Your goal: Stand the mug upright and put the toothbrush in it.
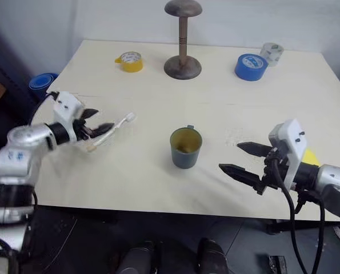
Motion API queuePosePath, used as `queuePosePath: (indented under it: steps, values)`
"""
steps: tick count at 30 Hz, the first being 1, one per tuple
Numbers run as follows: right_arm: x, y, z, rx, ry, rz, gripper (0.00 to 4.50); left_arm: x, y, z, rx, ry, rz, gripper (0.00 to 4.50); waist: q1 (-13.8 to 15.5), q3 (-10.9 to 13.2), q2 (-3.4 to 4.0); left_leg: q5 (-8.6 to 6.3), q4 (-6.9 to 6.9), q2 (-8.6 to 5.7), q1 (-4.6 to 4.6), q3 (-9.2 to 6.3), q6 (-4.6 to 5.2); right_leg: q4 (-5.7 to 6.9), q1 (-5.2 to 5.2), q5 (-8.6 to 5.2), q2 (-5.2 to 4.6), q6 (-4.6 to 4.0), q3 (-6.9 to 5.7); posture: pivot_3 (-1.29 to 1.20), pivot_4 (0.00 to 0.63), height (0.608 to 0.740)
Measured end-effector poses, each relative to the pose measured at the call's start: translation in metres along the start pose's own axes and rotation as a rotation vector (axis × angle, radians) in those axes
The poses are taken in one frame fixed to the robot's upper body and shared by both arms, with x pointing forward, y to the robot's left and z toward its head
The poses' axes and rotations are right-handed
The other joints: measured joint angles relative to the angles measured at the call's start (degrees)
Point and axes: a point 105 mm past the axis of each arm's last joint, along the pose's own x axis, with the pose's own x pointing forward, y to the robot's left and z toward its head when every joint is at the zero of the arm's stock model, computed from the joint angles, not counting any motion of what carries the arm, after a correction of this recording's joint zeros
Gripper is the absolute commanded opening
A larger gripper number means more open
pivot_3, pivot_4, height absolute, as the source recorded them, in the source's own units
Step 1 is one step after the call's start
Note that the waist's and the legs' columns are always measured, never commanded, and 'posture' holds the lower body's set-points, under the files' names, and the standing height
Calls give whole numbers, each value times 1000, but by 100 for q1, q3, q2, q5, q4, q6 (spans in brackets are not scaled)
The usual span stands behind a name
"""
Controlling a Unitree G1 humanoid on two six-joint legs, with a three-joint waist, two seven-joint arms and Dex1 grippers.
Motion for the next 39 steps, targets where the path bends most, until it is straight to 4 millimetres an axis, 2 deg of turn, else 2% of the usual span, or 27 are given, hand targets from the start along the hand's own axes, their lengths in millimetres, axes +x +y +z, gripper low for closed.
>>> queuePosePath:
  steps: [3,4,8,11,15,19,20,22,23,24,26,32,34,35,39]
  values:
    - [0,6,1,-8,-1,40,4500,13,1,-13,-36,78,-56,3766,14,0,0,-1,-2,0,-4,-3,-1,1,-3,1,1,2,-7,0,150,740]
    - [1,13,3,-15,2,82,4500,21,-5,-22,-42,118,-110,3766,8,1,-1,-2,-3,1,-5,-3,-1,3,-5,1,2,2,-8,0,150,740]
    - [0,24,8,-43,5,134,4500,30,-14,-31,-18,168,-166,3766,-2,4,-7,-1,3,4,-19,-4,-3,-2,-11,1,6,2,-10,0,150,740]
    - [-3,30,16,-76,1,158,4500,33,-9,-35,6,218,-159,3766,-12,5,-11,-1,9,4,-19,-3,-3,-2,-11,1,6,2,-5,0,150,740]
    - [-5,37,21,-89,-3,188,4500,34,-3,-34,4,244,-143,3012,-25,4,-12,0,10,4,-15,-1,-5,4,-11,1,6,2,-1,0,150,740]
    - [-7,38,25,-97,-5,191,4500,35,-1,-35,-2,251,-147,1988,-44,4,-13,0,9,6,-13,-1,-5,6,-11,1,6,2,-1,0,150,740]
    - [-7,38,25,-97,-6,190,4500,35,-1,-35,-2,251,-145,1600,-50,4,-13,0,9,6,-12,-1,-5,7,-11,1,6,2,-1,0,150,740]
    - [-7,38,25,-98,-6,189,4500,35,0,-35,-2,252,-144,1180,-60,4,-13,0,10,6,-12,-1,-5,8,-11,1,6,2,0,0,150,740]
    - [-7,38,25,-98,-6,189,4500,35,0,-35,-2,253,-144,814,-64,4,-13,0,10,6,-12,-1,-5,8,-11,1,6,2,-1,0,150,740]
    - [-7,37,25,-98,-7,188,4500,35,0,-35,-2,253,-144,693,-67,4,-13,0,10,6,-12,-1,-5,9,-11,1,6,2,-1,0,150,740]
    - [-7,37,26,-102,-10,187,4500,35,0,-35,-1,254,-143,131,-81,4,-14,0,10,6,-12,-2,-5,10,-11,1,6,2,-1,0,150,740]
    - [-7,37,26,-102,-11,185,4500,32,2,-34,-55,246,-133,115,-129,4,-14,1,9,6,-12,-2,-5,11,-11,1,6,2,-1,0,150,740]
    - [-7,35,26,-95,-10,180,4500,31,0,-25,-137,188,-144,115,-132,5,-16,0,11,7,-17,-5,-5,10,-13,1,6,2,-2,0,150,740]
    - [-8,34,25,-90,-11,171,4500,34,-8,-4,-214,76,-188,115,-117,7,-20,0,16,8,-30,-14,-5,9,-17,1,6,2,-3,0,150,740]
    - [-13,29,29,-83,-29,138,4500,26,-37,80,-305,-308,-351,115,-58,10,-28,-1,34,6,-48,-31,-3,18,-26,11,5,20,-2,0,150,740]
